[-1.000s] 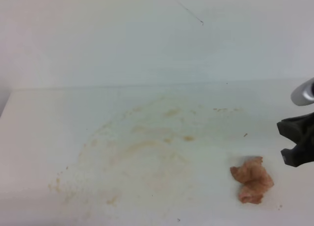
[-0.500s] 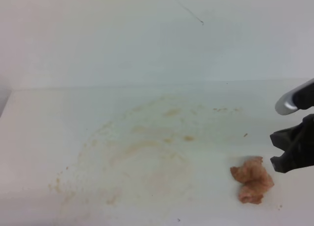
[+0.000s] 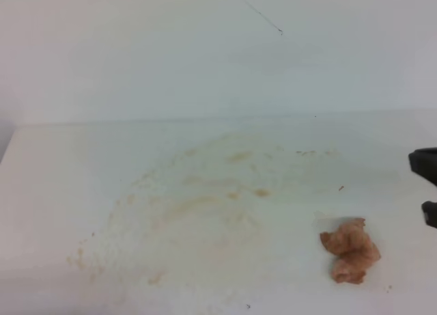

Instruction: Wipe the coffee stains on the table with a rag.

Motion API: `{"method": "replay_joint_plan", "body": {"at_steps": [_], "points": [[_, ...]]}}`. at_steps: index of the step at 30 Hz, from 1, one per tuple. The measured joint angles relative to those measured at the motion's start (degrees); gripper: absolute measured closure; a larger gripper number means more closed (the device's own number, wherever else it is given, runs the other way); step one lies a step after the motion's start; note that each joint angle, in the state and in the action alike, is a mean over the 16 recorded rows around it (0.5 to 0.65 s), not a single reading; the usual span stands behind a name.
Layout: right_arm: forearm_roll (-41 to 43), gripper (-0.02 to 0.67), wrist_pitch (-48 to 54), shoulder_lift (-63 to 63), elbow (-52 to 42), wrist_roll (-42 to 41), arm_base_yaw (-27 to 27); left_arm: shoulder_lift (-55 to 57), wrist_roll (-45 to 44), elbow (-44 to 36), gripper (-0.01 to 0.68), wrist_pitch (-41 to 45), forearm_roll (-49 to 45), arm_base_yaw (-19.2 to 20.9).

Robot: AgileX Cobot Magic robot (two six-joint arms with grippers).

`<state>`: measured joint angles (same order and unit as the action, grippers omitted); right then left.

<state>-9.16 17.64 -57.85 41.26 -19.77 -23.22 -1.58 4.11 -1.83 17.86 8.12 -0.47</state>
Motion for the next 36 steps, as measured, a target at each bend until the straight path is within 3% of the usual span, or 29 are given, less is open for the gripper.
{"method": "replay_joint_plan", "body": {"at_steps": [11,23,29,36], "points": [[2.13,0.649,-3.64,20.02,-4.66,-1.97,6.28,0.0,0.0,-0.28,0.675,0.0,0.0,0.0],[3.27,0.649,-9.19,46.18,-27.02,-2.81,18.56,0.0,0.0,-0.28,0.675,0.0,0.0,0.0],[1.94,0.649,-9.17,53.95,-36.67,-2.72,19.99,0.0,0.0,-0.28,0.675,0.0,0.0,0.0],[1.59,0.649,-7.7,57.22,-41.27,-0.47,20.02,0.1,0.0,-0.28,0.675,0.0,0.0,0.0]]}}
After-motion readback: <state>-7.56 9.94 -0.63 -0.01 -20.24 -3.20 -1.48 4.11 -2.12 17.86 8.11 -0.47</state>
